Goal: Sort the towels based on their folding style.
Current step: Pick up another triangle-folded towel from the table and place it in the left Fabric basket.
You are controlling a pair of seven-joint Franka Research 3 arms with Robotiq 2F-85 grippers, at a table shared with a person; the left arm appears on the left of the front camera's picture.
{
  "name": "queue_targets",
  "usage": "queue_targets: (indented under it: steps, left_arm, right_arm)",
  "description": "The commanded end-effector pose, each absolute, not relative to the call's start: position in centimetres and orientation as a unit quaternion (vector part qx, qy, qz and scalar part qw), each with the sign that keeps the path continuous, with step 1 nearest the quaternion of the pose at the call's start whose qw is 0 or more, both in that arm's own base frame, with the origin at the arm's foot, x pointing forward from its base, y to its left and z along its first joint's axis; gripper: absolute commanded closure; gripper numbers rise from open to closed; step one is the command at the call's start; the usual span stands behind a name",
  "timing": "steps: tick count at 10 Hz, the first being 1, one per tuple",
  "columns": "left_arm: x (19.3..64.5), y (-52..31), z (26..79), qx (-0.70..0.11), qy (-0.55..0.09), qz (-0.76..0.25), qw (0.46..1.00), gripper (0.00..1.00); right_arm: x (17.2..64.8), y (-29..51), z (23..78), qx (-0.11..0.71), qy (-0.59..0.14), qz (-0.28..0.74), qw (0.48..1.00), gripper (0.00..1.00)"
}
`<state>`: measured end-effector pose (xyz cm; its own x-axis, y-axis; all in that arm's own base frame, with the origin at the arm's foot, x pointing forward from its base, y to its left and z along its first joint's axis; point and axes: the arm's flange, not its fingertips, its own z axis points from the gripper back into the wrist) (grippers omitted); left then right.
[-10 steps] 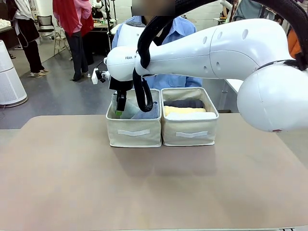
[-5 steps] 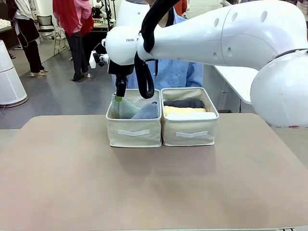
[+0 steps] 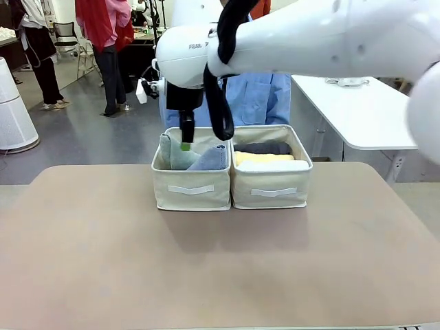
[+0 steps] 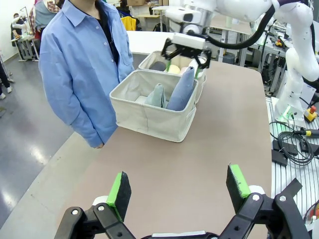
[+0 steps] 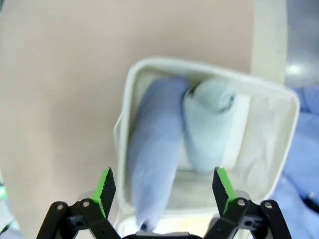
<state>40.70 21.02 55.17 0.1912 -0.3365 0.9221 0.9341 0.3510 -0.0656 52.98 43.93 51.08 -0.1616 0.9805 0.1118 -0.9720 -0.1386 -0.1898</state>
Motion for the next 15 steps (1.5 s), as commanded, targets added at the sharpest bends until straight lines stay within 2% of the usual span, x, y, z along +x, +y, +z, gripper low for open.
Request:
queue_targets:
  steps: [1, 3, 6, 9, 10, 15]
  left_arm:
    - [40.5, 21.1, 55.3, -0.339, -0.445, -0.458, 0.690, 0.00]
    - [40.5, 21.1, 55.3, -0.339, -0.445, -0.458, 0.690, 0.00]
    - [40.5, 21.1, 55.3, -0.339, -0.445, -0.458, 0.690, 0.00]
    - [40.5, 21.1, 55.3, -0.339, -0.445, -0.458, 0.690, 0.00]
    - [40.5, 21.1, 55.3, -0.339, -0.445, -0.458, 0.690, 0.00]
    - [40.5, 21.1, 55.3, -0.339, -0.445, -0.458, 0.690, 0.00]
  right_arm:
    - [46.9, 38.0, 53.6, -0.082, -0.084, 0.730, 0.673, 0.00]
    - [41.8, 31.7, 55.6, -0.111, -0.082, 0.688, 0.713, 0.00]
    - [38.3, 24.4, 55.8, -0.109, -0.088, 0.633, 0.761, 0.00]
    - [39.2, 23.4, 55.7, -0.117, -0.107, 0.607, 0.779, 0.00]
    - [38.3, 22.2, 56.9, -0.115, -0.086, 0.630, 0.763, 0.00]
    - [38.3, 22.4, 56.9, -0.115, -0.091, 0.628, 0.764, 0.00]
